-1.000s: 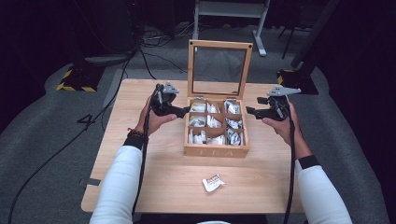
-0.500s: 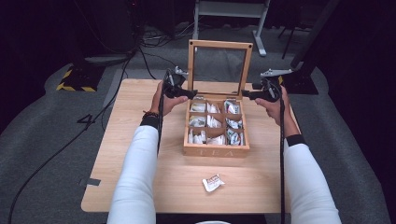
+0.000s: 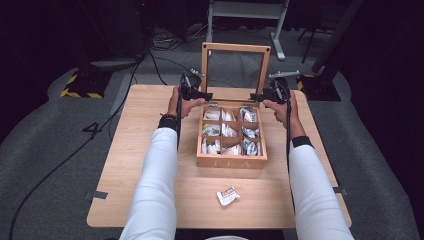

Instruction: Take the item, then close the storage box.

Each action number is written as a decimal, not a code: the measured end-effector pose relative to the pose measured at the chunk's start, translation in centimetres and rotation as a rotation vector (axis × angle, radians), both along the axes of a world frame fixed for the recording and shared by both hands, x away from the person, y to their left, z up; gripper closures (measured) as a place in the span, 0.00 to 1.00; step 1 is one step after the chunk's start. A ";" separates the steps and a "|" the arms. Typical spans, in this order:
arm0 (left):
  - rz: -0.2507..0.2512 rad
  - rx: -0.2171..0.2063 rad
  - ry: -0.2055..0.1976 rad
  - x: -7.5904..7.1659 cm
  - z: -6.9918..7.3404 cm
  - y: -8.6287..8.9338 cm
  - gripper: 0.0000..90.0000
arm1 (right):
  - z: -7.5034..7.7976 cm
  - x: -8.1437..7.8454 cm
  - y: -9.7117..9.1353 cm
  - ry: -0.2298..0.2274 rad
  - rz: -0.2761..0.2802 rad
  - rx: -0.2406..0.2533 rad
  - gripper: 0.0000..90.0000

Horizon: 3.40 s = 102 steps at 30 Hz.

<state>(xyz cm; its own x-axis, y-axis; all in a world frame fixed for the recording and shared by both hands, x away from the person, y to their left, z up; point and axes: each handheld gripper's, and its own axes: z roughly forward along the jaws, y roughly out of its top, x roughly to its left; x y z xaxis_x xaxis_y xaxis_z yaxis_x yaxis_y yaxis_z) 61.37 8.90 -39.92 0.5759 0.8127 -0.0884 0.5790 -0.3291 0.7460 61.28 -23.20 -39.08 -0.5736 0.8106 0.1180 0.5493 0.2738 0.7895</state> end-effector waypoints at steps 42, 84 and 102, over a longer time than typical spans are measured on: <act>-0.030 -0.211 -0.084 -2.1 3.4 1.8 0.53 | 0.6 -1.0 0.0 -0.067 0.015 0.057 0.52; -0.150 -0.093 -0.191 -7.8 7.5 2.3 0.59 | 4.4 -5.5 -1.1 -0.161 0.125 0.035 0.57; -0.170 -0.064 -0.208 -9.9 7.3 2.3 0.58 | 4.5 -7.5 -1.7 -0.182 0.143 0.036 0.57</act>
<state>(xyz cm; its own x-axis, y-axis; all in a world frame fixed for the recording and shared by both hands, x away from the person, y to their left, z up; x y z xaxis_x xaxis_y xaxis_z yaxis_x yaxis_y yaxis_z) 51.42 11.22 -32.59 0.7150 0.6991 -0.0017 0.3515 -0.3574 0.8653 53.76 -24.90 -34.53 -0.6966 0.7169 0.0294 0.3543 0.3081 0.8829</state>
